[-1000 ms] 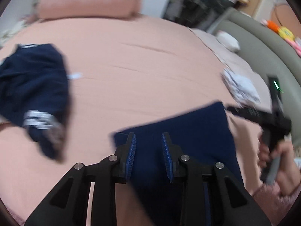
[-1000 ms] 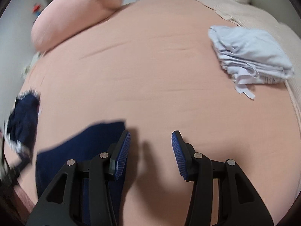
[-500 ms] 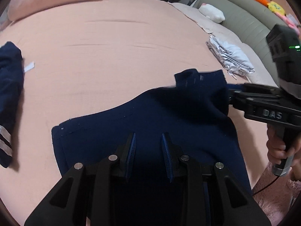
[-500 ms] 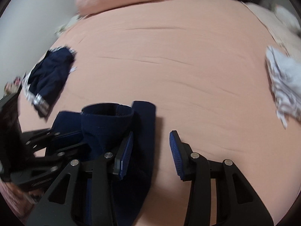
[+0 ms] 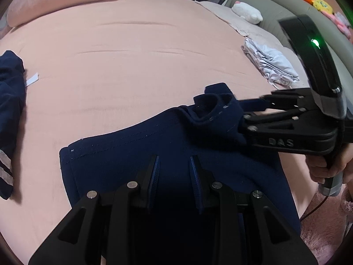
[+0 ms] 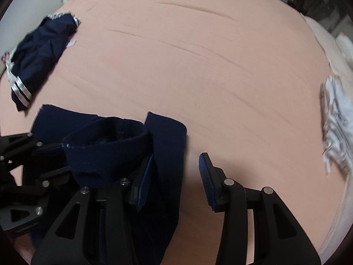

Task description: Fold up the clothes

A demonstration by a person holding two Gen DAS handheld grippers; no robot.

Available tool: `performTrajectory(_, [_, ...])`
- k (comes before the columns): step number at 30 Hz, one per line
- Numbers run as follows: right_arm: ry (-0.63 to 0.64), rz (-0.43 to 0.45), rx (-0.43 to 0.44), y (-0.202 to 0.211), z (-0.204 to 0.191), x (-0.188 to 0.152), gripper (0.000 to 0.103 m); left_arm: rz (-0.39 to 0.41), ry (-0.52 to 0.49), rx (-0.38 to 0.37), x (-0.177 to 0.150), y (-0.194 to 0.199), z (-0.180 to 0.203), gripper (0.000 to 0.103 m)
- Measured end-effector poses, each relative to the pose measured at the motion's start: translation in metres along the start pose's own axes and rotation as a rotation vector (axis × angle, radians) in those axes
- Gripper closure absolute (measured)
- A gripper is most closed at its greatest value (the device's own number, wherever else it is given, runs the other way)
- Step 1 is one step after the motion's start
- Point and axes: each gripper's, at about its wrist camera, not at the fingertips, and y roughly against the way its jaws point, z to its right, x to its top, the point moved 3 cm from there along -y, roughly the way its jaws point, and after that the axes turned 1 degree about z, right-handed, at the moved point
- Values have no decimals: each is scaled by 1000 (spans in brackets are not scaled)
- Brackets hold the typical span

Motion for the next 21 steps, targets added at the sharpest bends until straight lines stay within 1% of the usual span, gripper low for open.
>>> performTrajectory(1, [29, -9, -31, 1, 1, -5, 61, -3, 8, -2, 1, -2, 0, 73])
performTrajectory(4, [126, -13, -165, 5, 6, -20, 58, -10, 21, -8, 1, -1, -4, 74])
performTrajectory(5, [122, -12, -210, 6, 15, -23, 57, -11, 22, -8, 1, -1, -4, 74])
performTrajectory(6, [112, -17, -280, 7, 26, -26, 62, -11, 23, -8, 1, -2, -4, 74])
performTrajectory(8, [81, -30, -404, 10, 48, -32, 65, -7, 25, -7, 1, -2, -3, 74])
performTrajectory(9, [33, -34, -383, 13, 60, -36, 66, -5, 23, -5, 1, -3, -2, 74])
performTrajectory(11, [-95, 1, -186, 26, 73, -38, 67, 1, 8, 6, 1, -3, 1, 74])
performTrajectory(12, [-132, 39, -109, 33, 73, -36, 67, 4, 2, 9, 0, -2, 1, 74])
performTrajectory(13, [-146, 74, -58, 40, 70, -33, 67, 8, -3, 10, 0, -1, 2, 74])
performTrajectory(15, [-99, 110, -31, 45, 54, -22, 67, 20, -10, 13, -2, 0, 3, 73])
performTrajectory(16, [-66, 111, -20, 43, 44, -17, 67, 26, -13, 14, -2, 0, 3, 73])
performTrajectory(19, [9, 78, 24, 29, 15, -5, 67, 40, 4, -3, -2, 2, 0, 73])
performTrajectory(21, [42, 63, 36, 23, 7, -3, 67, 36, 14, -12, -1, 1, -1, 73])
